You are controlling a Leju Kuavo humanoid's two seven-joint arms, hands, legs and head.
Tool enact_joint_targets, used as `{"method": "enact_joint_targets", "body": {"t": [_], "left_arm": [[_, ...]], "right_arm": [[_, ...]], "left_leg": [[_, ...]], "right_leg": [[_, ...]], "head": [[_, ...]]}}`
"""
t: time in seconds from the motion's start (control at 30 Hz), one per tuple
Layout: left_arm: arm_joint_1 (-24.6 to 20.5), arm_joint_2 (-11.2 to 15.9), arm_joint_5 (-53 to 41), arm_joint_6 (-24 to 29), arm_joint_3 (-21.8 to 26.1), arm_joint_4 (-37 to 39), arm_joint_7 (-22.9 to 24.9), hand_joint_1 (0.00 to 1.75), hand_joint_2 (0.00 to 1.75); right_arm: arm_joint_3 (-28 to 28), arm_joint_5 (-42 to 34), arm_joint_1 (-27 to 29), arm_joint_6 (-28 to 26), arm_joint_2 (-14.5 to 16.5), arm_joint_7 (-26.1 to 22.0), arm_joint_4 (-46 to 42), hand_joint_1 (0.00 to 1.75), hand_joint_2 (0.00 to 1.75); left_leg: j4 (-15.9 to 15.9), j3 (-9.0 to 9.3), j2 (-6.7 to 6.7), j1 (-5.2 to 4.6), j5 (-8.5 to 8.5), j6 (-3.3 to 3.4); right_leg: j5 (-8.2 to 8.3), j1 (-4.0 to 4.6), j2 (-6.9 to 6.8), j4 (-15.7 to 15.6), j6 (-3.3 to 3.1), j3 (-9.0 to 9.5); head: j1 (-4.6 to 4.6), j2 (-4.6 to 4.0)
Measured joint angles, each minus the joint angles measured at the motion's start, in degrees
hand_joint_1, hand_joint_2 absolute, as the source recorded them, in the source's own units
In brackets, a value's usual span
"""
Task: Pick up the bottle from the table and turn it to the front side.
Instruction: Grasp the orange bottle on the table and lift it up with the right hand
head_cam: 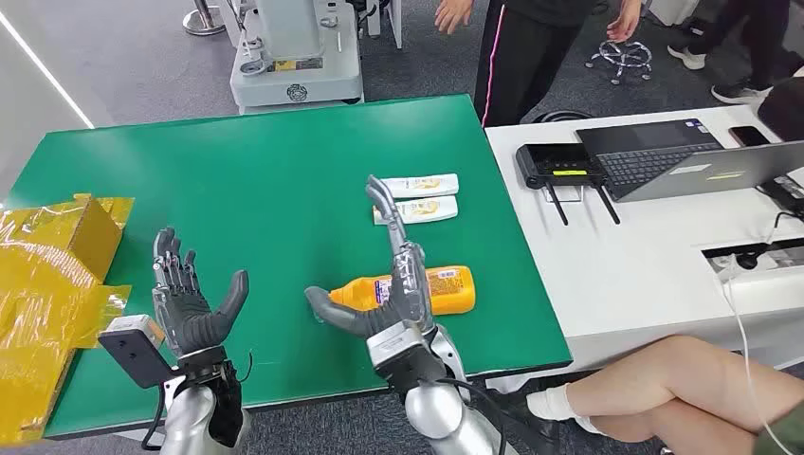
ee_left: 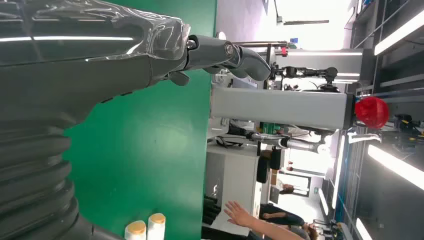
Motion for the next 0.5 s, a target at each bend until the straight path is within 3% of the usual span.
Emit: {"method": "enact_joint_targets", "body": {"t": [0.1, 0.3, 0.5], "left_arm": [[0.00, 0.07, 0.11, -0.32, 0.00, 0.00, -0.09, 0.00, 1.75], [0.15, 0.23, 0.83, -1.28, 0.03, 0.00, -0.27, 0.00, 1.75], [1.15, 0.45, 1.17, -3.08, 0.08, 0.00, -0.35, 0.00, 1.75]], "right_arm": [[-1.03, 4.56, -0.23, 1.56, -1.32, 2.39, -0.58, 0.00, 1.75], [-4.89, 10.89, -1.57, 4.94, -6.82, 6.02, -0.23, 0.00, 1.75], [-6.65, 12.54, -2.51, 11.31, -14.78, 8.74, -0.01, 0.00, 1.75]], "left_leg": [[0.00, 0.00, 0.00, 0.00, 0.00, 0.00], [0.03, 0.00, -0.02, -0.03, 0.01, 0.01], [0.05, -0.02, -0.06, -0.06, -0.01, 0.04]], "right_leg": [[0.00, 0.00, 0.00, 0.00, 0.00, 0.01], [0.02, -0.03, -0.02, -0.01, 0.03, 0.05], [0.02, -0.05, -0.04, -0.02, 0.03, 0.05]], "head": [[0.00, 0.00], [0.01, 0.00], [0.01, 0.00]]}}
